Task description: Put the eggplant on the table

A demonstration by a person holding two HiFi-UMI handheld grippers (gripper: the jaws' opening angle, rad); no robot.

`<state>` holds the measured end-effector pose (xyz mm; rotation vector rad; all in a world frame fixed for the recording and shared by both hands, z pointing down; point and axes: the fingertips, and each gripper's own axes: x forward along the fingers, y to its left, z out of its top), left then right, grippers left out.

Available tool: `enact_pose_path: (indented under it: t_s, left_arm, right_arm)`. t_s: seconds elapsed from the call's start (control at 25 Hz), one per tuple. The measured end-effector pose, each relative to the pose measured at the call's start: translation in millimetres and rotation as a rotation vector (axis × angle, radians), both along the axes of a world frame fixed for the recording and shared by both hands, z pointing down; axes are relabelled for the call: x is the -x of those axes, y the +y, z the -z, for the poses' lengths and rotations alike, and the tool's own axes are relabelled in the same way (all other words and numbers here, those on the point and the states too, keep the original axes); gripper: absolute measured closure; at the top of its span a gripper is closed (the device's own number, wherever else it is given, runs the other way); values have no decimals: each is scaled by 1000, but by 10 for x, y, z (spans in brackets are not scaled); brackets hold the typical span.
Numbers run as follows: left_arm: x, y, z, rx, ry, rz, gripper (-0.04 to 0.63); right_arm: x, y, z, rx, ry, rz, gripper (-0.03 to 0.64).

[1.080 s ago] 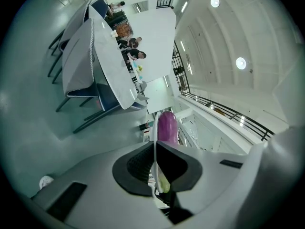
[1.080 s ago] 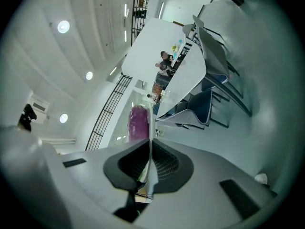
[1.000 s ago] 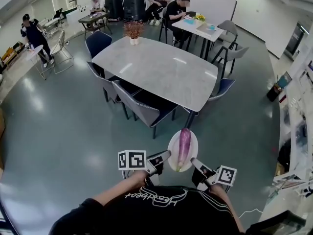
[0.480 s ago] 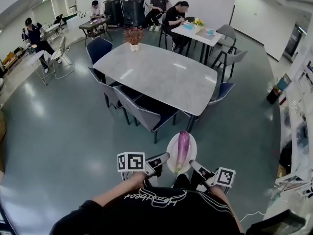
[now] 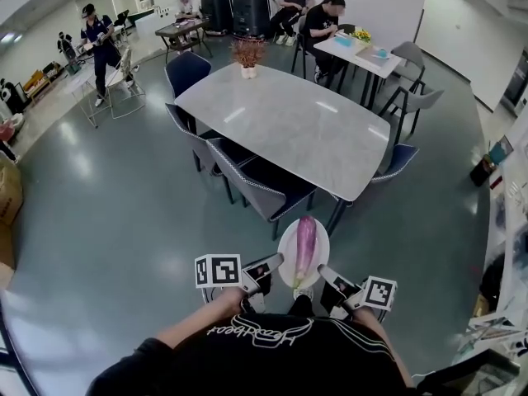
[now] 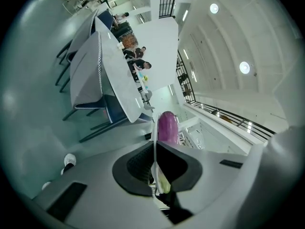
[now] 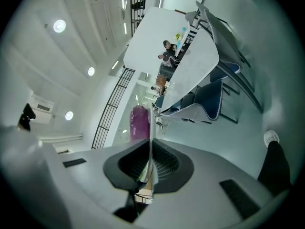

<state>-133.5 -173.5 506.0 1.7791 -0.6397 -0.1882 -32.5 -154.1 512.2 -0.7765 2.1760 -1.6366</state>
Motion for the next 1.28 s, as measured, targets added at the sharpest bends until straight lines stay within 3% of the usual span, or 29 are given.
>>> enact_pose_path:
  t_s: [0.24, 0.88, 1.28]
  left_arm:
    - [-111, -396, -29, 17, -11, 36, 573]
    - [-1089, -1971, -46, 37, -44, 13, 574]
    - [-1472, -2677, -61, 22, -36, 23, 574]
  right_arm:
    - [-119, -445, -20, 11, -8, 33, 595]
    - [-1092, -2005, -70, 33, -32, 8, 595]
    - [-1476, -2733, -78, 18, -16, 21, 597]
